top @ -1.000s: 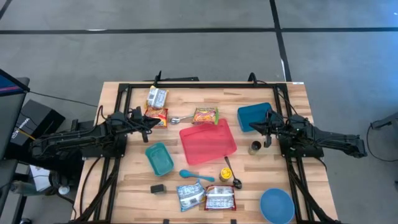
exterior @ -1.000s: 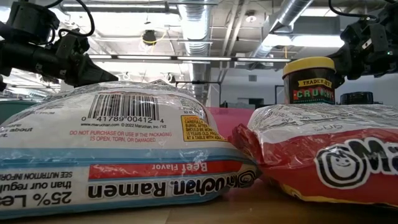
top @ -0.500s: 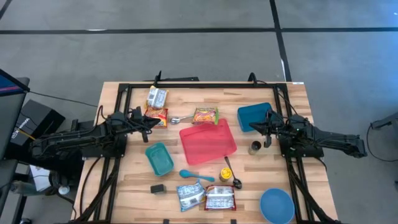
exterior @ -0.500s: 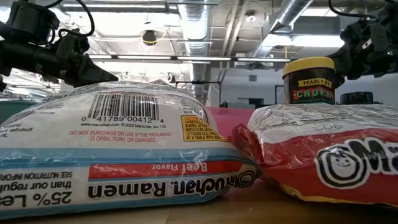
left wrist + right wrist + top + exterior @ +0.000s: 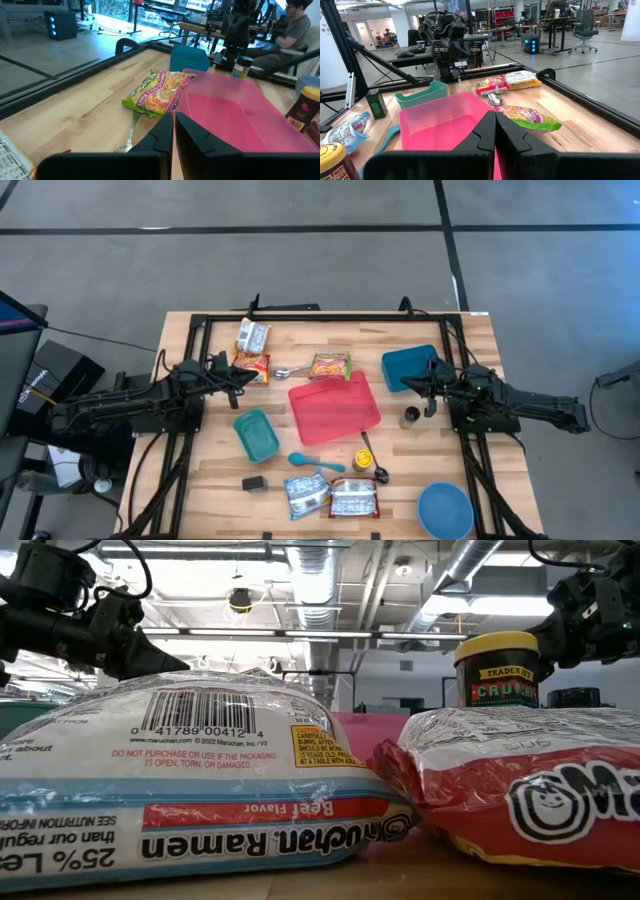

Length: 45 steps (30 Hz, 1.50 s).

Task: Pick & Place Food Item
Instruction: Put the green seasoning bottle into the blue bin

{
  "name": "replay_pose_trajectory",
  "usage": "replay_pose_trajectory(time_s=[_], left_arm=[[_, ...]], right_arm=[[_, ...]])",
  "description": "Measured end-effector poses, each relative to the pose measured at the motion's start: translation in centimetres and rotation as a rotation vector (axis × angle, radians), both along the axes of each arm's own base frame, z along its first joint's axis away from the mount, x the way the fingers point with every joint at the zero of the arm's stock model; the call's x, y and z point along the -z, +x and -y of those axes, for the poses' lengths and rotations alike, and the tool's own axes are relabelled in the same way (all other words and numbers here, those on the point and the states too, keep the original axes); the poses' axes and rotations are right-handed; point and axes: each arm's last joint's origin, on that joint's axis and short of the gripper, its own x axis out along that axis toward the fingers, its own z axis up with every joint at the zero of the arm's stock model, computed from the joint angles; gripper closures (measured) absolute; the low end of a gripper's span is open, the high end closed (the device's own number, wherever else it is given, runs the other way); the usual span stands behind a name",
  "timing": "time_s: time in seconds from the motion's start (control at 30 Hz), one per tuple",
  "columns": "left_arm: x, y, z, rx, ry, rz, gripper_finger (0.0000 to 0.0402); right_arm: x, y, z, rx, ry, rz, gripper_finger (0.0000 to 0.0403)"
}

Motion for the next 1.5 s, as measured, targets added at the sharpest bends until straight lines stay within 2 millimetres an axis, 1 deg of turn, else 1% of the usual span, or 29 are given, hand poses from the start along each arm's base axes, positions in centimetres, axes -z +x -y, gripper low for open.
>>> replay_pose_trajectory(time_s=[0.1, 0.37, 0.43, 0.5, 0.63, 0.77, 0.83, 1.0, 1.1, 1.2, 1.5], left_arm=[[0.4, -0.1, 0.0, 0.002, 0.001, -0.040, 0.0389], [0.3, 0.0, 0.0, 0.002, 0.002, -0.034, 0.0389], [0.3, 0.0, 0.0, 0.003, 0.002, -0.033, 0.0389], [0.1, 0.0, 0.0, 0.003, 0.015, -0.015, 0.0389], [-1.3, 0.1, 0.0, -0.002, 0.023, 0.133, 0.0389], [-3.0, 0.0, 0.0, -0.001, -0.025, 0.337, 0.0389], [-4.0, -0.2, 0.1, 0.007, 0.001, 0.438, 0.0389], [-5.7, -0.8, 0.3, 0.020, 0.065, 0.616, 0.0389], [-6.2, -1.0, 0.4, 0.025, 0.085, 0.674, 0.0389], [-6.3, -1.1, 0.4, 0.026, 0.091, 0.689, 0.0389], [-6.3, -1.0, 0.4, 0.025, 0.087, 0.682, 0.0389]], right_arm=[[0.0, 0.0, 0.0, 0.000, 0.000, 0.000, 0.0403], [-0.1, 0.0, 0.0, 0.002, 0.001, 0.008, 0.0403], [-0.4, 0.0, 0.0, 0.003, 0.046, 0.052, 0.0403], [-0.7, 0.0, 0.0, -0.001, 0.147, 0.104, 0.0403], [-1.8, -0.1, 0.0, -0.023, 0.327, 0.254, 0.0403], [-2.9, -0.4, -0.1, -0.061, 0.430, 0.391, 0.0403], [-3.3, -0.5, -0.1, -0.077, 0.457, 0.437, 0.0403], [-4.3, -0.8, -0.2, -0.107, 0.436, 0.538, 0.0403], [-4.8, -0.9, -0.2, -0.117, 0.436, 0.532, 0.0403], [-5.7, -1.1, -0.3, -0.123, 0.431, 0.502, 0.0403], [-8.1, -1.8, -0.3, -0.017, 0.424, 0.328, 0.0403]])
